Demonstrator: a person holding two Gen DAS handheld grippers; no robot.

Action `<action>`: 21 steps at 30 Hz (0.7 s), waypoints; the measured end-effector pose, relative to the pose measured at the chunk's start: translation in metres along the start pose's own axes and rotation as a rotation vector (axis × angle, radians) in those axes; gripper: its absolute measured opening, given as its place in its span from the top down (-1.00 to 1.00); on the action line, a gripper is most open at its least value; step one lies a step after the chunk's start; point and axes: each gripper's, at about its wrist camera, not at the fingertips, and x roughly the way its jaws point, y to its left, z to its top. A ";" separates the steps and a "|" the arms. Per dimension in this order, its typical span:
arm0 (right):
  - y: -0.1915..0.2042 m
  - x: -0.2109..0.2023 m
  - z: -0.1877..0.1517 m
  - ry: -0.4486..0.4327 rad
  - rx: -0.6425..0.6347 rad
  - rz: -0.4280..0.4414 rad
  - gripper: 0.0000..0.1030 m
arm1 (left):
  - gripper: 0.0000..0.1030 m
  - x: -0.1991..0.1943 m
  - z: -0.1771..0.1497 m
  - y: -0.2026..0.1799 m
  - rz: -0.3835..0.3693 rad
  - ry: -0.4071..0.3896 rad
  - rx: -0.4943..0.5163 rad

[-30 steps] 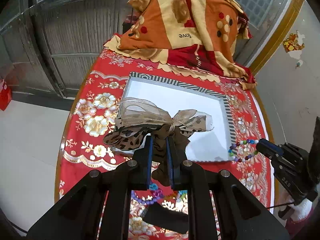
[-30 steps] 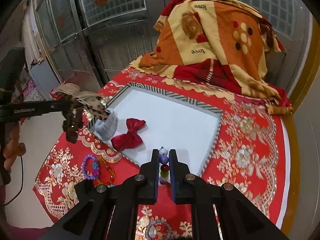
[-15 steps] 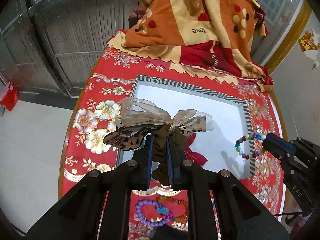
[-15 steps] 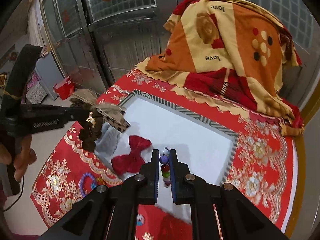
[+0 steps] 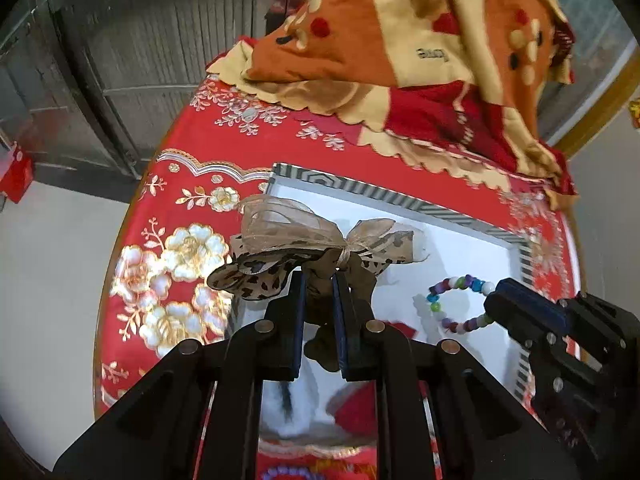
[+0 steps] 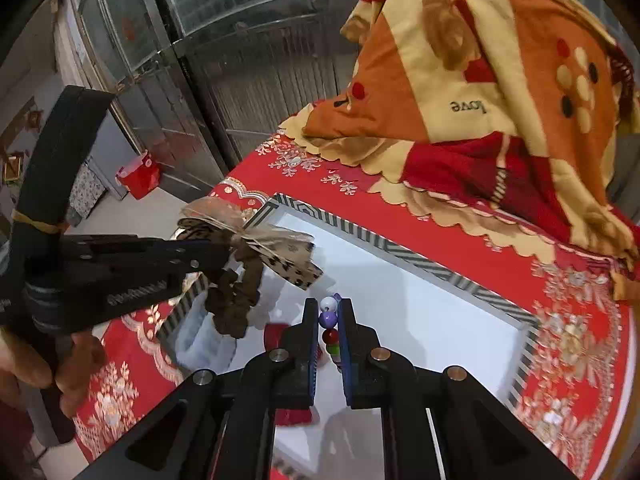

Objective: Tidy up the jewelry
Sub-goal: 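Carry leopard bow in left gripper and bead bracelet in right gripper over the tray, then open both grippers to drop leopard bow and bead bracelet into the tray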

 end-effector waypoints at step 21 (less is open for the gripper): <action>-0.040 0.095 -0.003 0.126 0.189 0.043 0.83 | 0.69 0.051 0.015 0.024 0.077 0.039 -0.085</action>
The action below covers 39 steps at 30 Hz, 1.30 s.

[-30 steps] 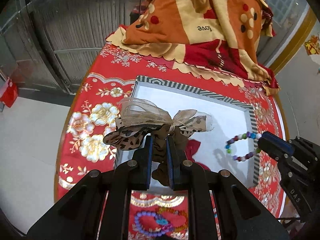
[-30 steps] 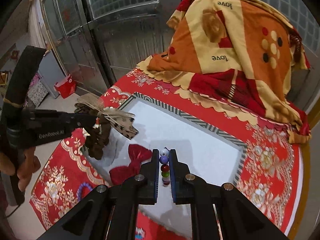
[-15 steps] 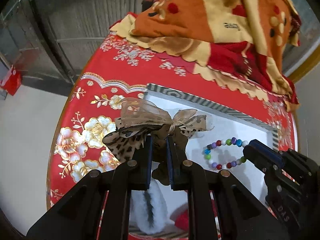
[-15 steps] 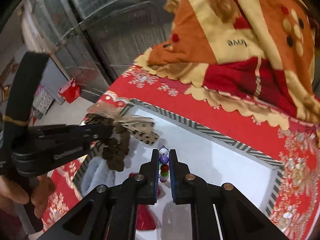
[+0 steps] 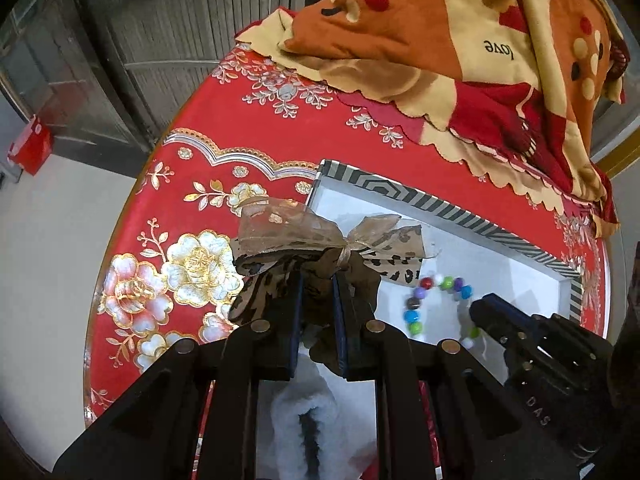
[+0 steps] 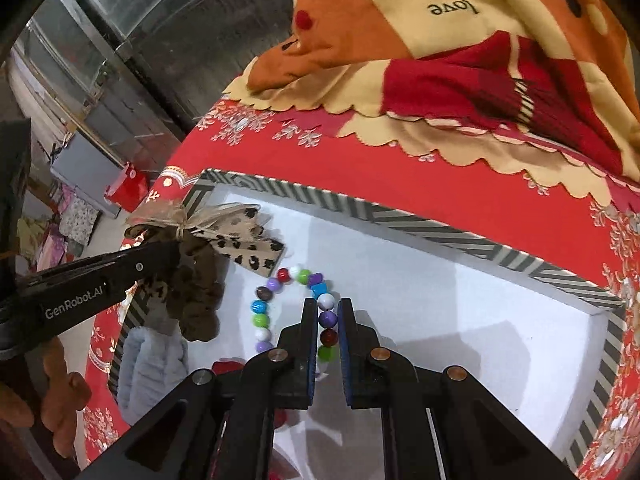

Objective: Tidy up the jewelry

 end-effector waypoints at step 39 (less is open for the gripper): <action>0.033 -0.155 -0.125 -0.132 0.001 -0.088 0.21 | 0.07 -0.124 -0.125 -0.002 0.051 -0.158 0.042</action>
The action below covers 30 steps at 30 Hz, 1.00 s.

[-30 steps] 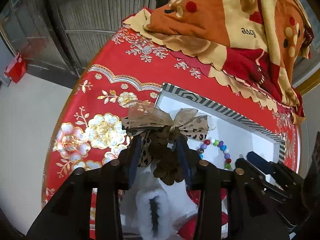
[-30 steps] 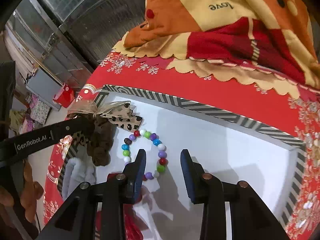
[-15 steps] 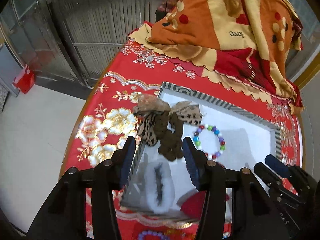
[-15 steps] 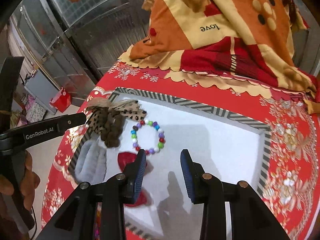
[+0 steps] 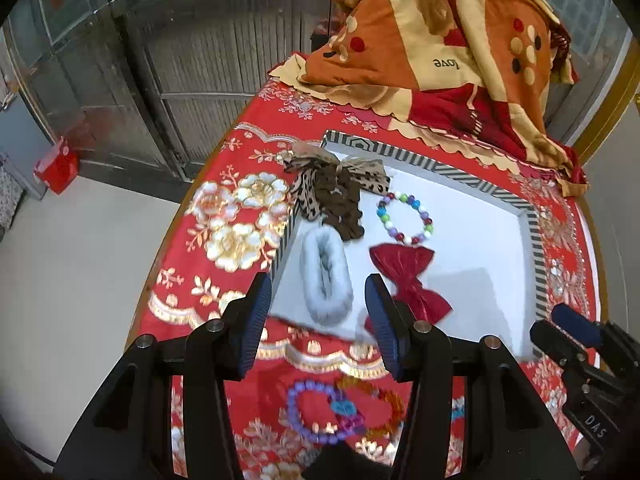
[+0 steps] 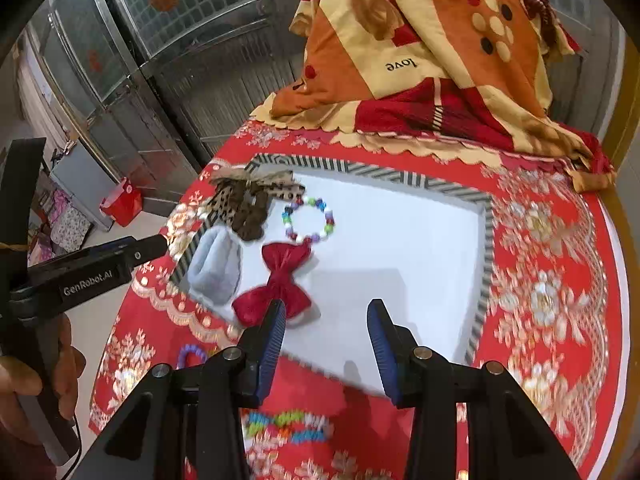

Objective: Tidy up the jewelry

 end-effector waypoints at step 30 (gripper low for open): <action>0.021 -0.082 -0.088 -0.081 0.060 -0.076 0.10 | 0.06 -0.079 -0.074 -0.013 -0.006 -0.109 0.132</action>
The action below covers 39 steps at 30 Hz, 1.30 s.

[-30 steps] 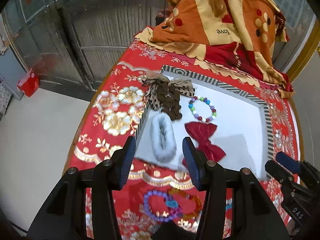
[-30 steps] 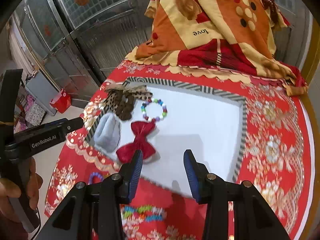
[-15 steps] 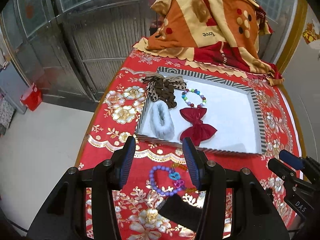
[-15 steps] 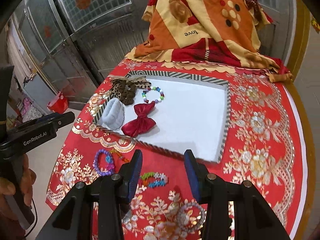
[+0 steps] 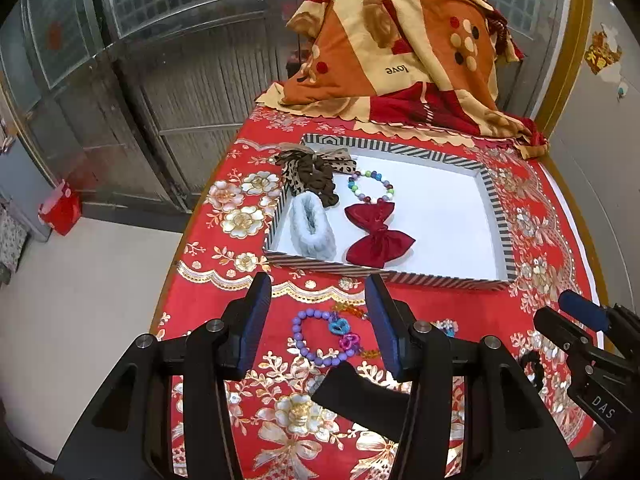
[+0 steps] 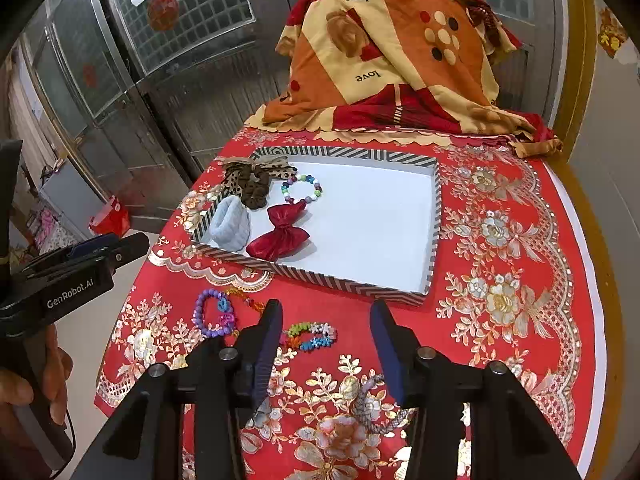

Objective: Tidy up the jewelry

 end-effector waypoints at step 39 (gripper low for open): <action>-0.008 -0.006 -0.012 0.033 0.008 -0.025 -0.03 | 0.06 0.004 -0.014 -0.024 -0.027 0.029 0.038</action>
